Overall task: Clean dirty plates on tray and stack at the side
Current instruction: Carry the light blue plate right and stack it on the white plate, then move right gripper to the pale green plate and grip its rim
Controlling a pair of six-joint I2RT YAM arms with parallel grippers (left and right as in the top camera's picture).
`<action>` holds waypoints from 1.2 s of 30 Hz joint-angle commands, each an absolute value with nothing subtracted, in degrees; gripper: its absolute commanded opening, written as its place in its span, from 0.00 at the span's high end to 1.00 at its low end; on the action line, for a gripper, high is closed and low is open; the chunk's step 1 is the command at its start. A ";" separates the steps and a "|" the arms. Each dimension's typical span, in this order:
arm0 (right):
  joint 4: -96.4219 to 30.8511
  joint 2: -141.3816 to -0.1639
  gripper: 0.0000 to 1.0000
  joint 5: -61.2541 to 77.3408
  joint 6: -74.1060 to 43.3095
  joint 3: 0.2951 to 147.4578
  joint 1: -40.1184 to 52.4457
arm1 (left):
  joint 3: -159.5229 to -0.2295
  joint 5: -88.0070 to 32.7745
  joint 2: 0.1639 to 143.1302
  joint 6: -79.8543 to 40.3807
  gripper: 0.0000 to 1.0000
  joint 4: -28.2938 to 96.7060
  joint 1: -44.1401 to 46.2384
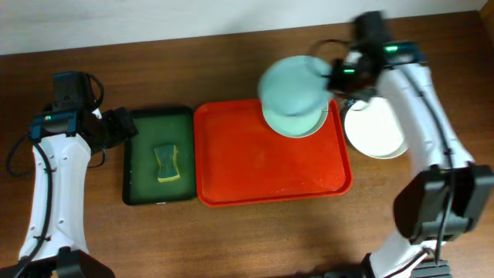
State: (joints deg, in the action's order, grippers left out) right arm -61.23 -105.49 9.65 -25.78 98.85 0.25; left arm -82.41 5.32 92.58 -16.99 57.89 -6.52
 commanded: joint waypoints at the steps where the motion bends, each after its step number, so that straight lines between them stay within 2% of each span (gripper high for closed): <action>1: -68.42 -104.51 0.96 11.27 -21.15 98.91 -12.93 | -82.98 4.95 92.27 -17.56 0.01 57.98 -6.66; 7: -73.21 -104.55 0.96 6.90 -18.68 97.30 -29.21 | -82.98 4.95 92.27 -17.56 0.01 57.98 -6.66; 8: -73.32 -104.57 0.87 6.85 -15.59 97.27 -30.22 | -82.98 4.95 92.27 -17.56 0.01 57.98 -6.66; 9: -73.28 -104.57 0.73 6.85 -12.78 97.27 -30.57 | -82.98 4.95 92.27 -17.56 0.01 57.98 -6.66; 10: -73.32 -104.57 0.64 6.92 -10.41 97.27 -30.41 | -82.98 4.95 92.27 -17.56 0.01 57.98 -6.66; 11: -73.78 -104.57 0.50 7.07 -9.21 97.27 -29.93 | -82.98 4.95 92.27 -17.56 0.01 57.98 -6.66; 13: -74.52 -104.57 0.40 8.86 -8.91 97.27 -28.34 | -82.98 4.95 92.27 -17.56 0.01 57.98 -6.66; 16: -73.69 -104.62 0.37 13.56 -3.49 97.27 -22.06 | -82.98 4.95 92.27 -17.56 0.01 57.98 -6.66; 21: -63.92 -107.53 0.37 10.31 0.84 97.27 -6.15 | -82.98 4.95 92.27 -17.56 0.01 57.98 -6.66; 24: -60.66 -111.37 0.42 5.37 0.40 97.27 -1.74 | -82.98 4.95 92.27 -17.56 0.01 57.98 -6.66; 27: -57.23 -116.79 0.46 4.23 0.40 97.27 -0.38 | -82.98 4.95 92.27 -17.56 0.01 57.98 -6.66; 29: -54.70 -120.16 0.52 4.23 0.38 97.27 -0.38 | -82.98 4.95 92.27 -17.56 0.01 57.98 -6.66; 36: -49.58 -123.50 0.59 3.77 -0.91 97.27 -0.38 | -82.98 4.95 92.27 -17.56 0.01 57.98 -6.66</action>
